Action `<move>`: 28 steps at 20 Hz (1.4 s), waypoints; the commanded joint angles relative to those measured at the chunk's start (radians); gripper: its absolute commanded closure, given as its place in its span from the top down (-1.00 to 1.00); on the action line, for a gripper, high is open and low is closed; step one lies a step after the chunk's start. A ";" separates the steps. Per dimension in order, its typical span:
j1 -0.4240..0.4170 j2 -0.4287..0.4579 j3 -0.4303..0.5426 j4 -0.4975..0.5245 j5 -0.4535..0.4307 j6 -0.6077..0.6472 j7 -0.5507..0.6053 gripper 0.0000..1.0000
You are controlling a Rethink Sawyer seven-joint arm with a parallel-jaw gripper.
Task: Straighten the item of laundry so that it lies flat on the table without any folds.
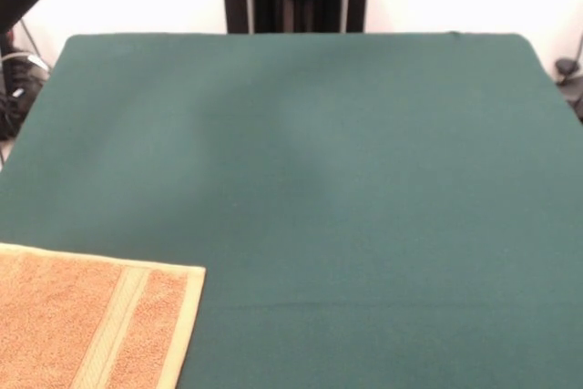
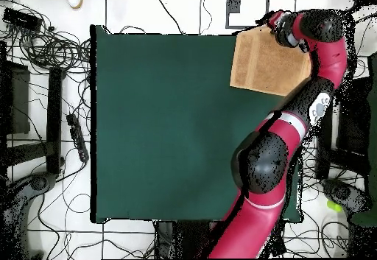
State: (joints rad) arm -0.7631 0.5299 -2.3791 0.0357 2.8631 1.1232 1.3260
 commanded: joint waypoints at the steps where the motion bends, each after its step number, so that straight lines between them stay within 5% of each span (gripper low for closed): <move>1: 0.104 0.055 -0.078 -0.125 -0.029 -0.277 0.356 1.00; 7: 0.125 0.064 -0.064 -0.128 -0.042 -0.299 0.491 1.00; 15: 0.137 0.066 -0.019 -0.113 -0.105 -0.256 0.529 1.00; 28: 0.114 0.043 0.104 -0.068 -0.324 -0.046 0.381 1.00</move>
State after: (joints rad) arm -0.6692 0.5805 -2.3228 0.0343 2.6714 0.8824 1.6141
